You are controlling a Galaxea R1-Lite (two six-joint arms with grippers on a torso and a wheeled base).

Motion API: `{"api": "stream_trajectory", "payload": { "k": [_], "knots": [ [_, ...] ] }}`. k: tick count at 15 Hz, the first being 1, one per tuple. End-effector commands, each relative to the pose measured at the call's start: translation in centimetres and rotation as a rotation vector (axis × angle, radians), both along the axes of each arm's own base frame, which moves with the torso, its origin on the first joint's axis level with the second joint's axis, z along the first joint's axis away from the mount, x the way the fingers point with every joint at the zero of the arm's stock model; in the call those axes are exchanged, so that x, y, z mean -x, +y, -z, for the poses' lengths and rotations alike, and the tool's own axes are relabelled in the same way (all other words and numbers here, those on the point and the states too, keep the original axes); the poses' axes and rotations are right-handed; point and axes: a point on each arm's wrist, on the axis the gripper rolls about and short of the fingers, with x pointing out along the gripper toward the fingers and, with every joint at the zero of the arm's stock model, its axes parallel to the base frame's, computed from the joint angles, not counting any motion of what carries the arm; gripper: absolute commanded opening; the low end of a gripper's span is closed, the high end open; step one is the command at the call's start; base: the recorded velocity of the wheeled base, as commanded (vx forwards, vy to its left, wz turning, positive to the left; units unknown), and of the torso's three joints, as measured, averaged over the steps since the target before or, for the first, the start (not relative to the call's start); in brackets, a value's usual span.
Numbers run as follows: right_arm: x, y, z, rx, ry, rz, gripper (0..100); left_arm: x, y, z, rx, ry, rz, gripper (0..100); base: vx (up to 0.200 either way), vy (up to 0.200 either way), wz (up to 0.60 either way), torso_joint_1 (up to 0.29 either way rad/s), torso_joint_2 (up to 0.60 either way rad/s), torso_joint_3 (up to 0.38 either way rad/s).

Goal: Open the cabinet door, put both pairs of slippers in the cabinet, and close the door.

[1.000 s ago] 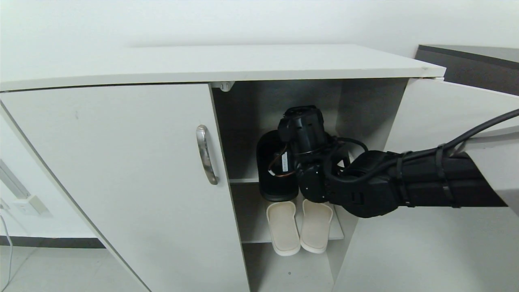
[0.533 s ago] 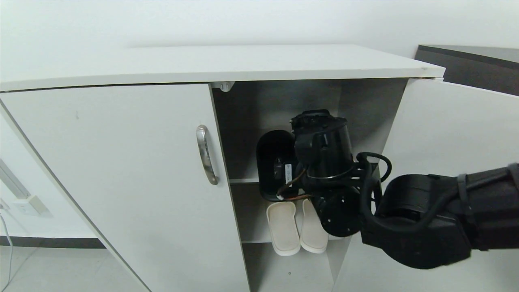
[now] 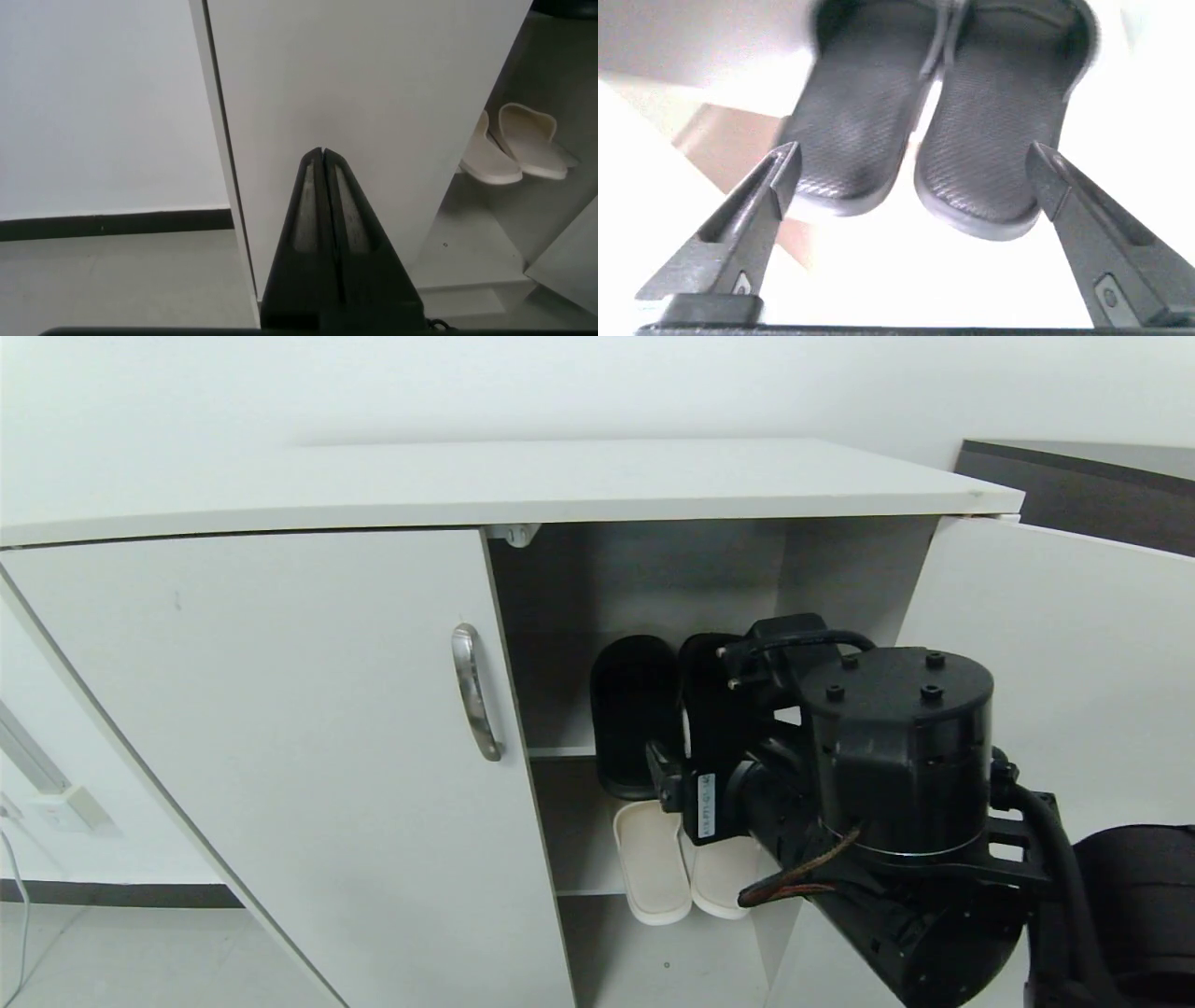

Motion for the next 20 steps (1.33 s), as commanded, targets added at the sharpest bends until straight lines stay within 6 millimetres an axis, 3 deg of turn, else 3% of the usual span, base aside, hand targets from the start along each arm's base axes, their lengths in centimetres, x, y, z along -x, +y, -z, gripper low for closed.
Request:
{"api": "stream_trajectory", "payload": {
  "k": [1,11,20],
  "knots": [
    [0.3,-0.4,-0.5,-0.011,-0.007,-0.002,0,0.0,0.0,0.0,0.0,0.0,0.0,0,0.0,0.0,0.0,0.0,0.0,0.0],
    [0.1,-0.1,0.5,0.018,0.008,0.0,0,0.0,0.0,0.0,0.001,-0.001,0.0,0,0.0,0.0,0.0,0.0,0.0,0.0],
    [0.1,0.0,0.8,0.027,0.011,-0.001,0,0.0,0.0,0.0,0.001,0.0,0.0,0,-0.2,0.0,0.0,0.005,0.0,0.004]
  ]
}}
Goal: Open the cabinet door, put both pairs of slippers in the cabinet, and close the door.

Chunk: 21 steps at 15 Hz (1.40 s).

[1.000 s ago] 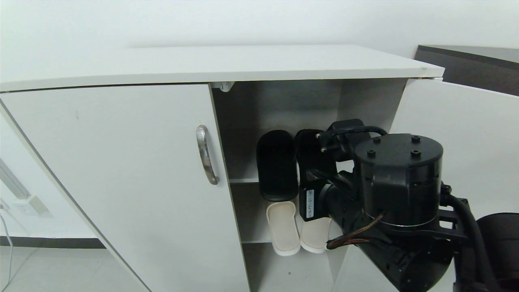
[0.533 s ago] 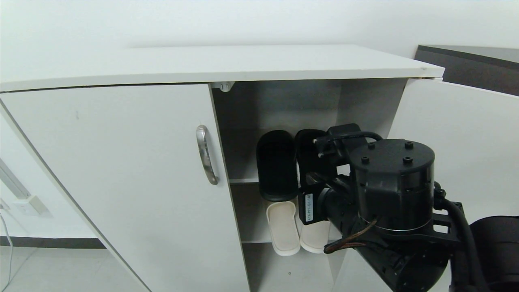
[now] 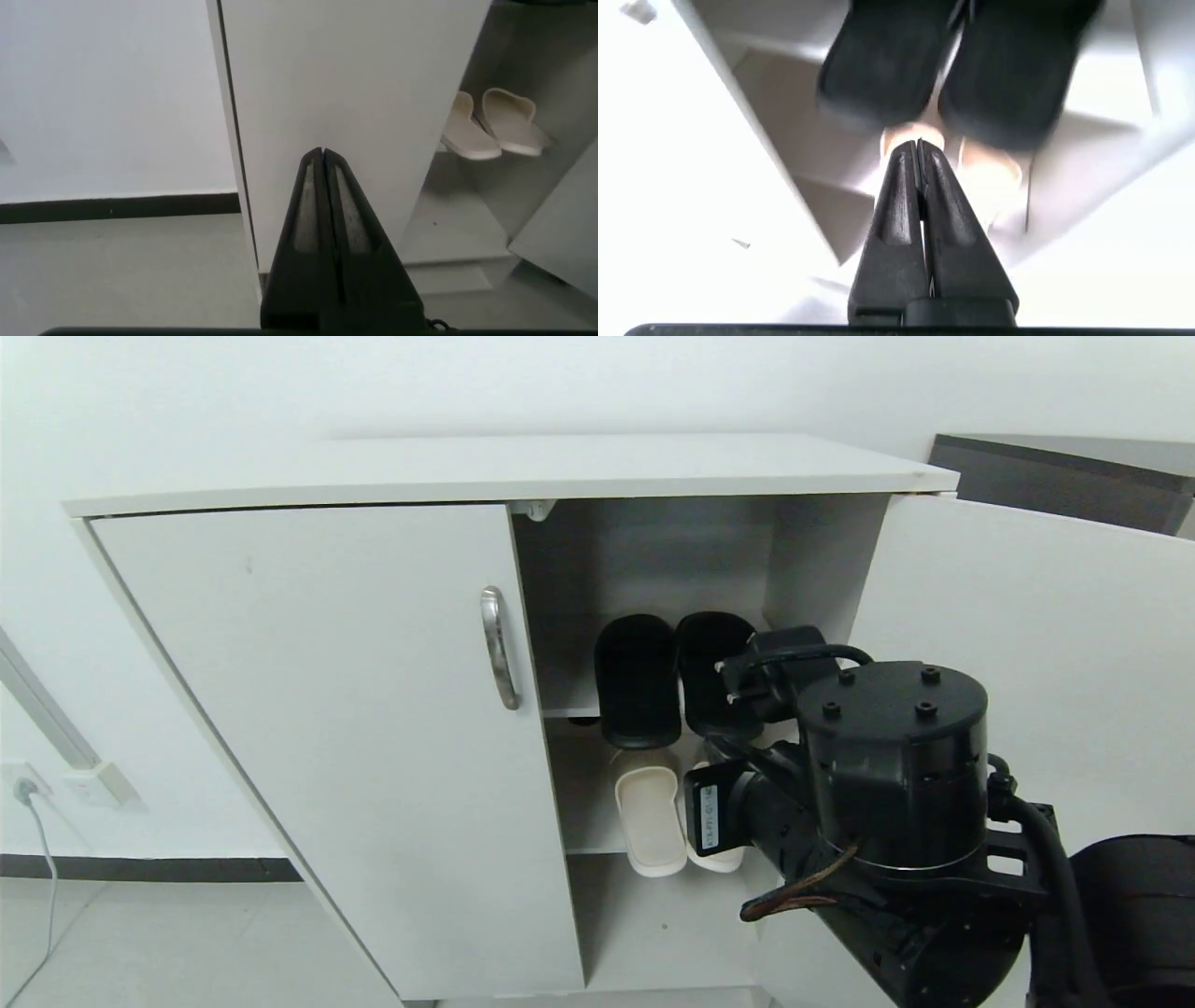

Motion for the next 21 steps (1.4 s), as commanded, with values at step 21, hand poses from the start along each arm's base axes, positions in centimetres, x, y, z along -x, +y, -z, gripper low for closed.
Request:
{"api": "stream_trajectory", "payload": {
  "k": [21],
  "knots": [
    [-2.2,-3.8,1.2,0.034,0.061,-0.136,0,0.0,0.0,0.0,0.002,-0.003,-0.002,0,-0.114,0.0,0.0,0.001,0.0,0.001]
  ]
}}
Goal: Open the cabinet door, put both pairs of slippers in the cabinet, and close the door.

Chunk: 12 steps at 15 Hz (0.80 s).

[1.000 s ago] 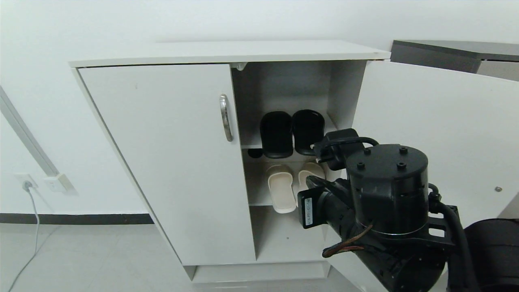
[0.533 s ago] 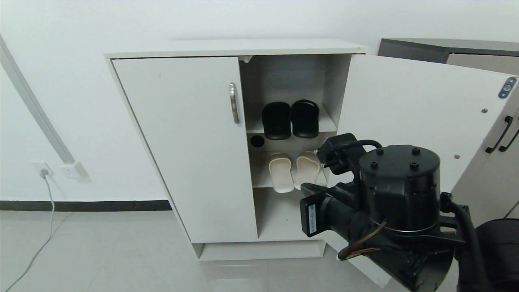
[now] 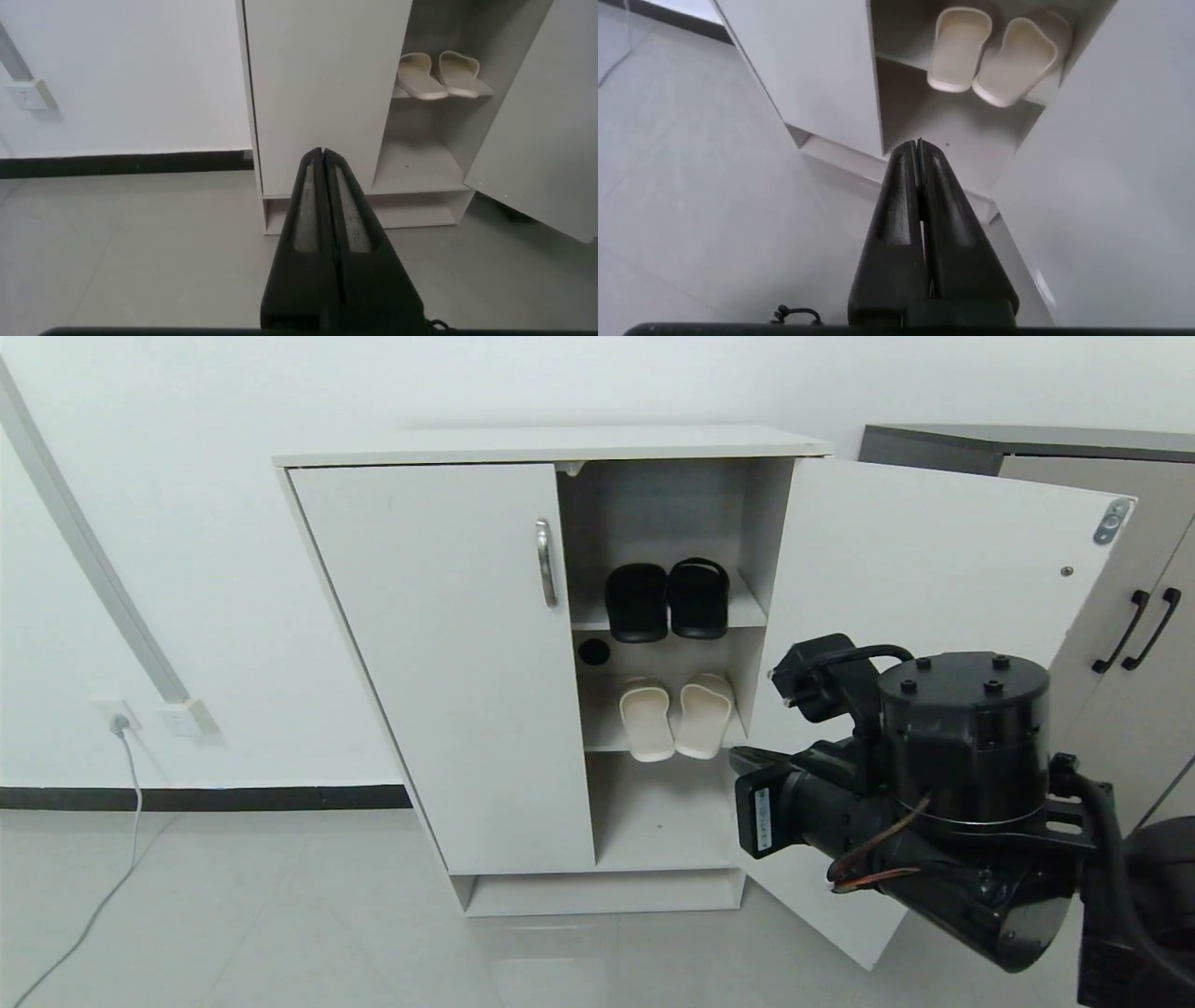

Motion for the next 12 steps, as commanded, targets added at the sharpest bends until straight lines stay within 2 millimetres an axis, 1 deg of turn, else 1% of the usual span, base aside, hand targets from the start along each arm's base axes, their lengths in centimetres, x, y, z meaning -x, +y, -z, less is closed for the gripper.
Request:
{"api": "stream_trajectory", "payload": {
  "k": [1,12],
  "knots": [
    [-0.09,0.03,0.19,0.005,0.004,0.002,0,-0.01,0.0,-0.01,0.0,0.0,0.0,0,0.0,0.0,0.0,0.0,0.0,0.0],
    [-0.22,0.21,0.74,0.023,0.015,0.002,0,-0.01,0.0,-0.01,0.0,0.0,0.0,0,0.0,0.0,0.0,0.0,0.0,0.0]
  ]
}}
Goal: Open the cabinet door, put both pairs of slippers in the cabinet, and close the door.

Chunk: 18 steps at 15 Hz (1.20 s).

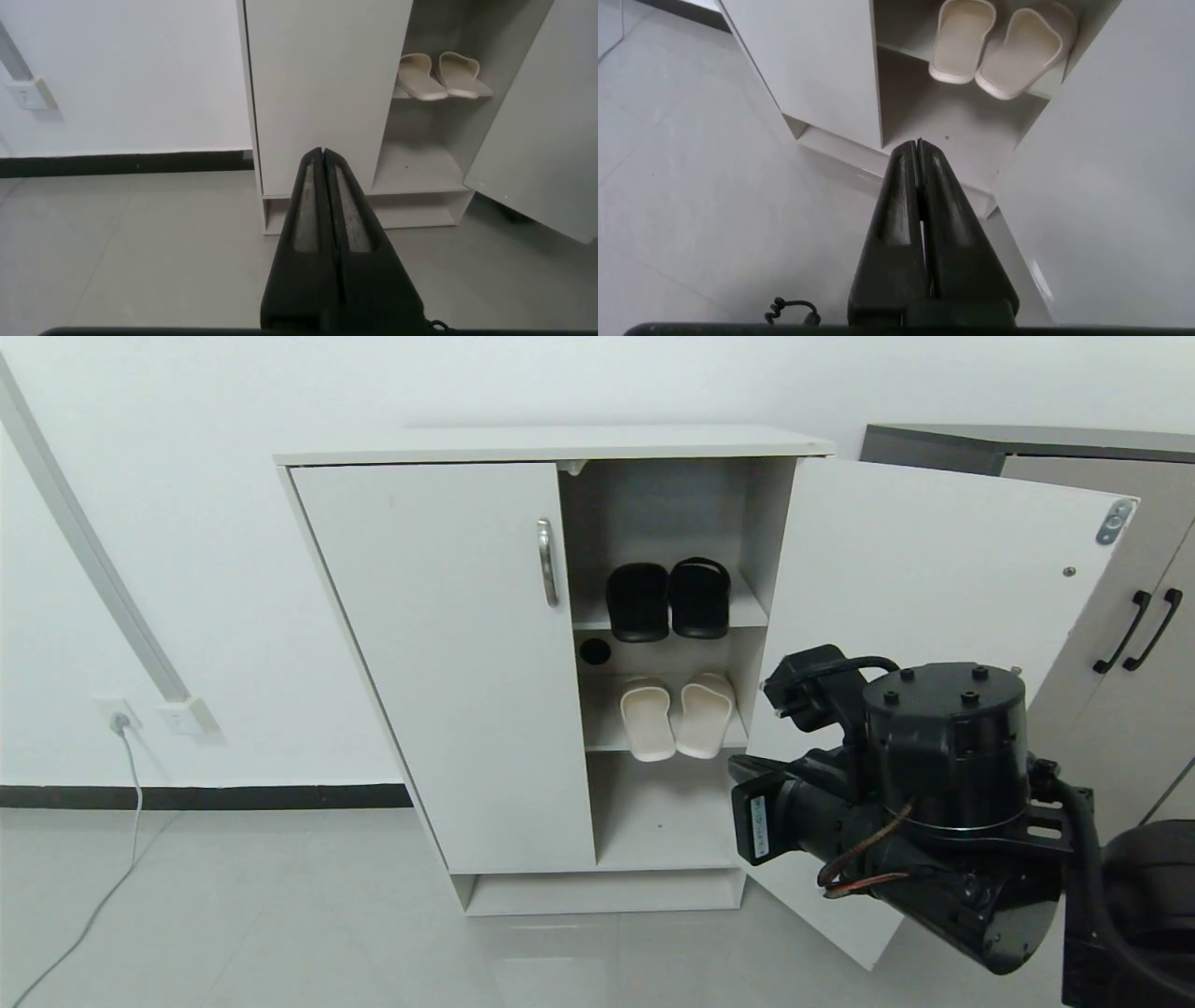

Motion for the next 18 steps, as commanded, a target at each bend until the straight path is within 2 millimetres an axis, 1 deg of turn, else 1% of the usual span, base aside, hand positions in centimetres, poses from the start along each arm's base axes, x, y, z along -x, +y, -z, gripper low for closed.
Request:
{"api": "stream_trajectory", "payload": {
  "k": [1,6,9,12,18],
  "knots": [
    [-0.04,0.07,0.1,0.001,0.002,0.0,0,-0.01,0.0,-0.01,0.0,0.0,0.0,0,0.0,0.0,0.0,0.0,0.0,0.0],
    [-0.06,0.09,0.15,0.004,0.003,-0.001,0,-0.01,0.0,-0.01,0.0,0.0,0.0,0,0.0,0.0,0.0,0.0,-0.02,-0.023],
    [-0.06,0.09,0.15,0.002,0.003,0.0,0,-0.01,0.0,0.01,0.0,0.001,0.0,0,0.0,0.0,0.0,0.011,-0.2,-0.312],
    [-0.06,0.09,0.15,0.002,0.003,0.0,0,-0.01,0.0,-0.01,0.0,0.0,0.0,0,0.0,0.0,0.0,0.043,-0.52,-0.37],
    [-0.06,0.09,0.15,0.002,0.003,0.0,0,-0.01,0.0,-0.01,0.0,0.0,0.0,0,0.0,0.0,0.0,0.126,-0.47,-0.341]
  ]
}}
